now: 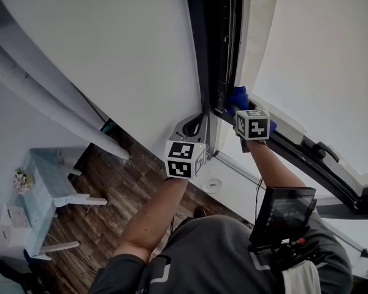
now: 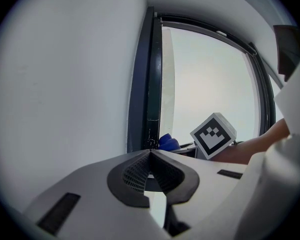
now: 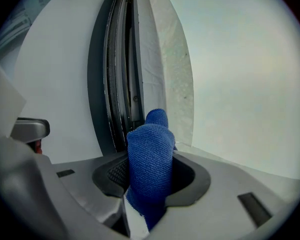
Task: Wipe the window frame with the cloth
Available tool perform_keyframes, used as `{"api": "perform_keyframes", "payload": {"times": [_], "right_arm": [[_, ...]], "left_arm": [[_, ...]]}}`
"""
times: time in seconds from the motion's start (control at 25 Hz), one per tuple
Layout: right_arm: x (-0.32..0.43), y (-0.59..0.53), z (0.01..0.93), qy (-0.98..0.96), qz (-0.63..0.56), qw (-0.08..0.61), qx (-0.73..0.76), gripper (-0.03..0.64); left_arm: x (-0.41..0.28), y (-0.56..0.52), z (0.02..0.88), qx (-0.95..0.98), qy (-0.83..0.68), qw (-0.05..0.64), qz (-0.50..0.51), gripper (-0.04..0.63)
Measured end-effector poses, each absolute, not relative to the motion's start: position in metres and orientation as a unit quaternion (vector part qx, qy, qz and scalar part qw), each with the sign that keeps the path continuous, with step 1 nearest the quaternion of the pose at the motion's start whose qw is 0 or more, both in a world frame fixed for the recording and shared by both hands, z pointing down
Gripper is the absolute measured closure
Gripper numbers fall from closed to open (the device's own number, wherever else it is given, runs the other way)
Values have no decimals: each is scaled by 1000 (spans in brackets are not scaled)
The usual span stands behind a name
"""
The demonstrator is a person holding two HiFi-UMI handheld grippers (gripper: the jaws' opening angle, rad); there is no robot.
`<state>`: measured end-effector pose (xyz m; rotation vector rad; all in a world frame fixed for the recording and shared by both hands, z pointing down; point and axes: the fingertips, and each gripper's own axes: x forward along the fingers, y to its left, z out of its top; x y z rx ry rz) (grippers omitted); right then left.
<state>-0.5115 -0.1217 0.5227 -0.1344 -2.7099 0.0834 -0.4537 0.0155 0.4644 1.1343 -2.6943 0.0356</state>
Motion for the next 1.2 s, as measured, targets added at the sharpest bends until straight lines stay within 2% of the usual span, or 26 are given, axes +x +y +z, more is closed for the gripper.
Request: {"api": "perform_keyframes", "payload": {"times": [0.32, 0.68, 0.88, 1.08, 1.2], "right_arm": [[-498, -126, 503, -978, 64, 196, -22, 443], [-469, -128, 445, -984, 107, 141, -27, 443], [-472, -138, 424, -984, 118, 130, -33, 443], [-481, -133, 396, -986, 127, 90, -62, 443], [-491, -147, 434, -985, 109, 128, -34, 443]], "left_arm": [[-460, 31, 468, 389, -913, 122, -10, 588], [-450, 13, 448, 414, -906, 89, -15, 588], [-441, 1, 424, 407, -911, 71, 10, 588], [-440, 1, 397, 393, -918, 45, 15, 588], [-441, -3, 406, 388, -919, 54, 31, 588]]}}
